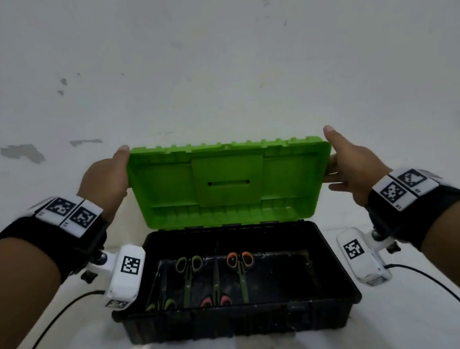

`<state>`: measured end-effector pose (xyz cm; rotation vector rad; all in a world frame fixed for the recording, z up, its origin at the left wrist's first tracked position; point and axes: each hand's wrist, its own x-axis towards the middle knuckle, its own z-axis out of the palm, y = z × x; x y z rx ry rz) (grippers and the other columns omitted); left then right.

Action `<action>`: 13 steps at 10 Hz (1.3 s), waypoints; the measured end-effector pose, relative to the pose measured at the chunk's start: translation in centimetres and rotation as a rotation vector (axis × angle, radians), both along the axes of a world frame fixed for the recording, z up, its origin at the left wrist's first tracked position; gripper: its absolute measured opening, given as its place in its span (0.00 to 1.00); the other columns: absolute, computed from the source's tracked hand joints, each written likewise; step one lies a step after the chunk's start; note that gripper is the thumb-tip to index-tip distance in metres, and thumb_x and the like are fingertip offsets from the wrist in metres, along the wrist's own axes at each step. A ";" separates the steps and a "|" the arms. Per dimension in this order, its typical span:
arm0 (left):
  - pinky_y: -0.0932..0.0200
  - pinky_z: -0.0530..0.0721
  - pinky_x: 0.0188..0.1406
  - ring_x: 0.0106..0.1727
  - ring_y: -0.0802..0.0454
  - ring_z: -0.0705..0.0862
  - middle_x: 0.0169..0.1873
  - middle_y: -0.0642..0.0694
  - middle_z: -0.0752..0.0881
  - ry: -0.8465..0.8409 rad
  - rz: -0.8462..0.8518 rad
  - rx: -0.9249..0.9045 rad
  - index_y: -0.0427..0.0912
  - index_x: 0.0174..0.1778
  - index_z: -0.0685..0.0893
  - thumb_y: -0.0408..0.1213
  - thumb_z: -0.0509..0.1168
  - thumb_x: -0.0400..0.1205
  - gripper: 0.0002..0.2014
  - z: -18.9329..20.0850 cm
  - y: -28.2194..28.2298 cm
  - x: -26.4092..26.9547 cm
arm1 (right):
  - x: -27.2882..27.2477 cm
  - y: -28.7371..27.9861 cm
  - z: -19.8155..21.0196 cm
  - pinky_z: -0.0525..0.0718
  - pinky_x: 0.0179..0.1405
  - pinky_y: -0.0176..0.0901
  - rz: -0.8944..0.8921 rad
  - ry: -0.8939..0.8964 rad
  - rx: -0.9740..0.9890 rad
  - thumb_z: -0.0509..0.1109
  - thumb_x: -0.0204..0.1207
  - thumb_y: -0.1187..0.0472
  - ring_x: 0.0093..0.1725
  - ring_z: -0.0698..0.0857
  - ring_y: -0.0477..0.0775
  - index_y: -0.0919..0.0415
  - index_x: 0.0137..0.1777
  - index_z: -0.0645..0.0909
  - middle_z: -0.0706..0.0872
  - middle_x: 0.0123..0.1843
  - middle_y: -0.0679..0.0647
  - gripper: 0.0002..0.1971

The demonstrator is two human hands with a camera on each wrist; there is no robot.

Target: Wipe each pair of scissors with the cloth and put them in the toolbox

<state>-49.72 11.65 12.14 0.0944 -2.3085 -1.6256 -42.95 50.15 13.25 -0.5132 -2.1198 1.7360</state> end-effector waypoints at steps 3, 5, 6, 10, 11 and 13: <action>0.32 0.83 0.61 0.54 0.34 0.88 0.49 0.33 0.90 0.025 -0.069 -0.125 0.34 0.46 0.88 0.72 0.61 0.71 0.38 -5.1 -2.5 8.4 | 7.1 -0.2 -4.3 0.88 0.53 0.54 0.059 0.045 0.046 0.82 0.66 0.45 0.54 0.89 0.58 0.70 0.50 0.87 0.89 0.55 0.62 0.27; 0.45 0.80 0.57 0.58 0.39 0.85 0.54 0.41 0.89 0.080 -0.079 -0.295 0.41 0.55 0.88 0.54 0.65 0.83 0.19 -8.3 -2.4 12.1 | 10.1 -0.3 -8.4 0.88 0.55 0.53 0.103 0.077 0.114 0.84 0.62 0.48 0.52 0.89 0.52 0.64 0.45 0.91 0.92 0.46 0.55 0.20; 0.53 0.74 0.64 0.68 0.44 0.81 0.68 0.43 0.84 0.097 -0.075 -0.417 0.45 0.74 0.79 0.48 0.64 0.85 0.22 -9.7 -2.0 13.2 | 11.4 -0.7 -10.1 0.85 0.42 0.32 0.128 0.102 0.183 0.81 0.68 0.51 0.42 0.90 0.39 0.59 0.44 0.92 0.93 0.40 0.50 0.13; 0.59 0.75 0.44 0.40 0.51 0.81 0.56 0.38 0.90 0.122 -0.105 -0.501 0.47 0.76 0.78 0.45 0.65 0.84 0.22 -13.0 -2.3 14.4 | 12.5 -1.0 -13.5 0.81 0.35 0.24 0.147 0.113 0.307 0.76 0.76 0.56 0.40 0.86 0.31 0.56 0.57 0.90 0.90 0.41 0.38 0.11; 0.57 0.77 0.49 0.50 0.42 0.87 0.62 0.36 0.88 0.131 -0.128 -0.515 0.46 0.76 0.77 0.45 0.66 0.84 0.23 -13.2 -2.4 14.4 | 12.8 -1.2 -13.3 0.78 0.30 0.19 0.146 0.107 0.311 0.76 0.77 0.56 0.39 0.85 0.29 0.57 0.58 0.90 0.90 0.40 0.38 0.11; 0.56 0.77 0.50 0.55 0.40 0.86 0.65 0.34 0.86 0.002 -0.202 -0.596 0.50 0.84 0.64 0.42 0.67 0.84 0.31 -12.9 -3.0 14.9 | 13.3 -1.5 -12.5 0.85 0.41 0.39 0.118 0.011 0.441 0.74 0.77 0.49 0.45 0.89 0.50 0.57 0.58 0.90 0.92 0.42 0.52 0.15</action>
